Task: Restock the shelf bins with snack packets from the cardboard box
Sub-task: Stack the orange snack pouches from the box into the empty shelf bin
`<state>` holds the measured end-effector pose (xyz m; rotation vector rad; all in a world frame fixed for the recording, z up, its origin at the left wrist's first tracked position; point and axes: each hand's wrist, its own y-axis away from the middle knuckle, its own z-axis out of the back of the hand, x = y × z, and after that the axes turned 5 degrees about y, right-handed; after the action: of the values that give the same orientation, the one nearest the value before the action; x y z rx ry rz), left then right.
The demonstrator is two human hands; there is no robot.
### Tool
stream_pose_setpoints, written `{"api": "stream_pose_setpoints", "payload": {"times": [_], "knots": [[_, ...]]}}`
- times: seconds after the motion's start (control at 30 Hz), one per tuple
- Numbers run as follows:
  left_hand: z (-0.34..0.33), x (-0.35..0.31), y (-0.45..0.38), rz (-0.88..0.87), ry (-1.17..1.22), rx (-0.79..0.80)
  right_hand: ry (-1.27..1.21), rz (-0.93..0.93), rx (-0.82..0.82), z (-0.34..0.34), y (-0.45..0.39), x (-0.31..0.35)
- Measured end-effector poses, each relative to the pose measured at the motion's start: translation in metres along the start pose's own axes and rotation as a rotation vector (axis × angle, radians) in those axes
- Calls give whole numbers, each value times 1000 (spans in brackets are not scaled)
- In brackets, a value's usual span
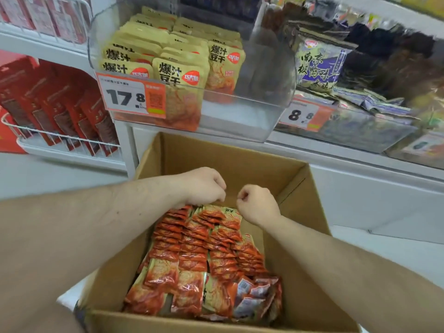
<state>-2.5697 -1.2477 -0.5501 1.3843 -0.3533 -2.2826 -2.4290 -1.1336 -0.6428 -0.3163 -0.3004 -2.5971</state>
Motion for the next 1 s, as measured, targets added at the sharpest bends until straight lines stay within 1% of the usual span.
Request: {"api": "stream_pose_setpoints", "payload": {"times": [0.07, 0.1, 0.2, 0.27, 0.33, 0.4, 0.5, 0.57, 0.63, 0.67, 0.73, 0.83, 0.93, 1.0], "knots": [[-4, 2, -5, 20, -6, 29, 104, -188, 270, -38, -11, -30], [-5, 4, -8, 26, -4, 40, 131, -248, 352, -53, -15, -43], [-8, 10, -18, 60, -2, 64, 164, -373, 535, -94, -21, -70], [-8, 15, -23, 84, -12, 66, 192, -412, 616, -116, -25, -83], [-8, 22, -27, 112, -25, 77, 211, -454, 634, -136, -28, -90], [-7, 28, -28, 136, -37, 89, 176, -510, 582, -145, -29, -92], [-6, 34, -30, 151, -43, 81, 54, -592, 510, -143, -29, -91], [-6, 34, -30, 156, -48, 95, -35, -643, 501, -138, -28, -91], [-8, 34, -29, 158, -61, 119, -240, -742, 456, -132, -31, -100], [-9, 33, -28, 156, -67, 130, -367, -805, 419, -123, -29, -101], [-9, 31, -25, 160, -61, 140, -532, -881, 360, -96, -21, -102], [-5, 30, -19, 203, 6, 122, -781, -868, 343, -57, -7, -88], [-4, 30, -18, 258, 144, 72, -1117, -808, 416, -29, 4, -60], [-6, 31, -17, 299, 259, 27, -1304, -727, 492, -18, 9, -36]]}}
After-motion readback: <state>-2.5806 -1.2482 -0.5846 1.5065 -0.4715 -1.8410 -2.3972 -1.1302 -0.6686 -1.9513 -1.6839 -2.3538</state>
